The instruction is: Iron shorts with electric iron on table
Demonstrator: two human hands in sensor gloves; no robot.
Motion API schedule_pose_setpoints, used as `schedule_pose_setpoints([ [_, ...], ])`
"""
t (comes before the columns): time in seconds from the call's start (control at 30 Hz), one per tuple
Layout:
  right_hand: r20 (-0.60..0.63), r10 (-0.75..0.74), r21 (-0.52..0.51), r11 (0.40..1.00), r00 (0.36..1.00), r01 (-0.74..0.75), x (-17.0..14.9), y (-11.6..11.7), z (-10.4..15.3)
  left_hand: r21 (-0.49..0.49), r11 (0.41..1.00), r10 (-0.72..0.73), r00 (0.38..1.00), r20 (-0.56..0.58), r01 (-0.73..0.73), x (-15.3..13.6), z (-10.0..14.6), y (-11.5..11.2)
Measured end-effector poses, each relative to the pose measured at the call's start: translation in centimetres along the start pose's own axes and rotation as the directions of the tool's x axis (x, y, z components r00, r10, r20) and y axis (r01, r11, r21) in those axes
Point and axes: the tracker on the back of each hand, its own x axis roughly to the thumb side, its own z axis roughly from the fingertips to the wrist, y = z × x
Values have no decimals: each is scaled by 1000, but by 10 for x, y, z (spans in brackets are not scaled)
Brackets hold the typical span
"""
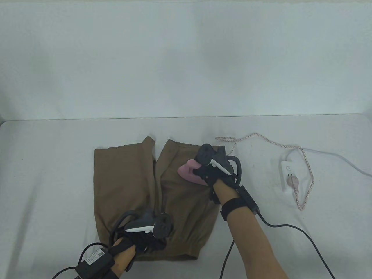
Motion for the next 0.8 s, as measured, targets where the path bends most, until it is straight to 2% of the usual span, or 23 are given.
schedule_pose_setpoints([
  [0.27, 22, -14, 1, 1000, 1000, 14, 14, 4, -1, 0, 1000, -10, 1000, 0, 10, 1, 0, 0],
  [0.53, 89, -111, 11, 994, 990, 110, 56, 10, -5, 0, 1000, -8, 1000, 1, 8, 1, 0, 0],
  [0.8, 171, -101, 32, 995, 980, 97, 102, 19, -5, -1, 1000, -6, 1000, 1, 6, 1, 0, 0],
])
